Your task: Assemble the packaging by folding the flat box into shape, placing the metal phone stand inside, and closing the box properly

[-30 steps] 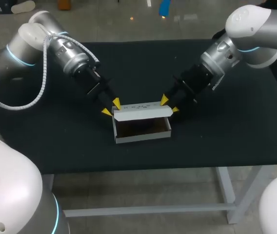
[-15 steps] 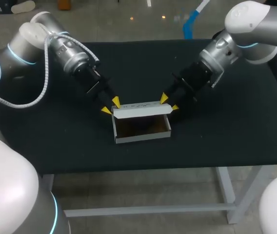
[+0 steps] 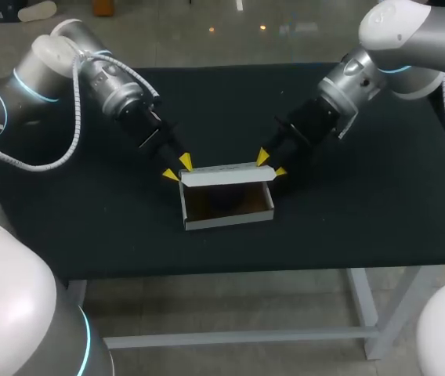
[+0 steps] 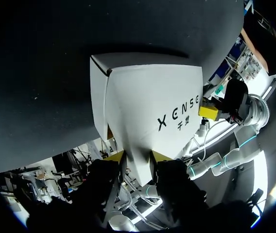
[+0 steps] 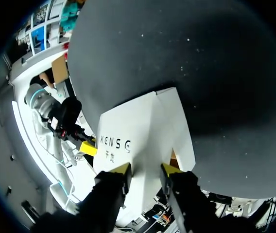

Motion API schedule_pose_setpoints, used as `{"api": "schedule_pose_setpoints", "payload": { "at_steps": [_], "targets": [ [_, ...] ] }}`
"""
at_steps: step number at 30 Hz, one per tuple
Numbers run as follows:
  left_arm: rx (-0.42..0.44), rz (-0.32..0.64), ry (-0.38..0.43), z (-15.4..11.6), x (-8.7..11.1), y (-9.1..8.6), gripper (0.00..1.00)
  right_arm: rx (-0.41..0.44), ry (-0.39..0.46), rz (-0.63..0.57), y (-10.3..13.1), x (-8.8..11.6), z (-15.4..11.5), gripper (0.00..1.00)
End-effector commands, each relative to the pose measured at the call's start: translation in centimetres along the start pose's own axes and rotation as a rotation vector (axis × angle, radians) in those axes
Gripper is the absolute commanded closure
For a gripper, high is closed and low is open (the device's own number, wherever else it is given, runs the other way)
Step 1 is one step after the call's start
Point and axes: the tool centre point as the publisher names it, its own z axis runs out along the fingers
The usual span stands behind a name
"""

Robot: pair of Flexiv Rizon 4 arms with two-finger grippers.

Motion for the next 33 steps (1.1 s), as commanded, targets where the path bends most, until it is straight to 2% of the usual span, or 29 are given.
{"api": "schedule_pose_setpoints", "payload": {
  "at_steps": [1, 33],
  "targets": [
    [-0.046, -0.001, 0.000, -0.11, 0.40, -0.61, 0.66, 0.011, -0.004, 0.000, 0.31, 0.43, 0.24, 0.59],
    [-0.017, -0.017, 0.018, 0.28, 0.54, -0.90, 0.73, 0.030, -0.011, 0.000, 0.63, 0.38, 0.45, 0.60]
  ]
}}
